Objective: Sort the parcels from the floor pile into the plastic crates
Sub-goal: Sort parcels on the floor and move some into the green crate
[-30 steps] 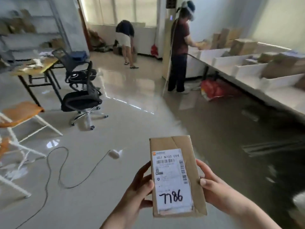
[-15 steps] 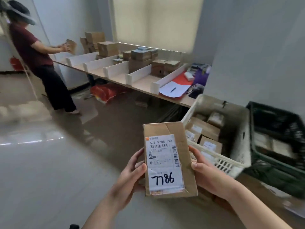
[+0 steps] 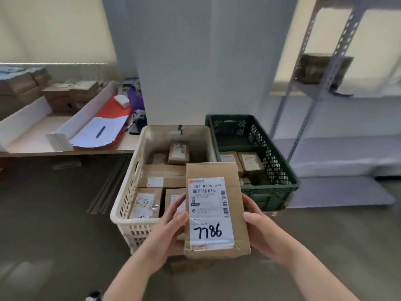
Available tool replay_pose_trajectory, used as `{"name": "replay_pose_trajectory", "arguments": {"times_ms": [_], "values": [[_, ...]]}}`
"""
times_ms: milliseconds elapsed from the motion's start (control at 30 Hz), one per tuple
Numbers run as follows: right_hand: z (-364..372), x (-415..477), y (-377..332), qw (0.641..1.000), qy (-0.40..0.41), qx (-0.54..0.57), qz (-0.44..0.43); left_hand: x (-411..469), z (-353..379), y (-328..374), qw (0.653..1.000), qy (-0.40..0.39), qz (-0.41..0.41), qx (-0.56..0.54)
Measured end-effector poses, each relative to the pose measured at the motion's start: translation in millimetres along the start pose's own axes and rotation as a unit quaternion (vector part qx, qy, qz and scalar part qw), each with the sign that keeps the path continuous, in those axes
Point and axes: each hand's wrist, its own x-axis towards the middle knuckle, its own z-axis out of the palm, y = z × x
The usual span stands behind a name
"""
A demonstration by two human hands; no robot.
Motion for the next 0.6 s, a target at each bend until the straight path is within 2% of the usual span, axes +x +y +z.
{"name": "replay_pose_trajectory", "arguments": {"times_ms": [367,600], "values": [[-81.9,73.0,-44.3,0.984,0.162,0.059,-0.053,194.5,24.7,50.5,0.982,-0.141,-0.061,0.112],[-147.4,103.9,-58.2,0.963,0.245,0.104,-0.04,283.1,59.8,35.8,0.974,-0.152,-0.118,0.122]]}}
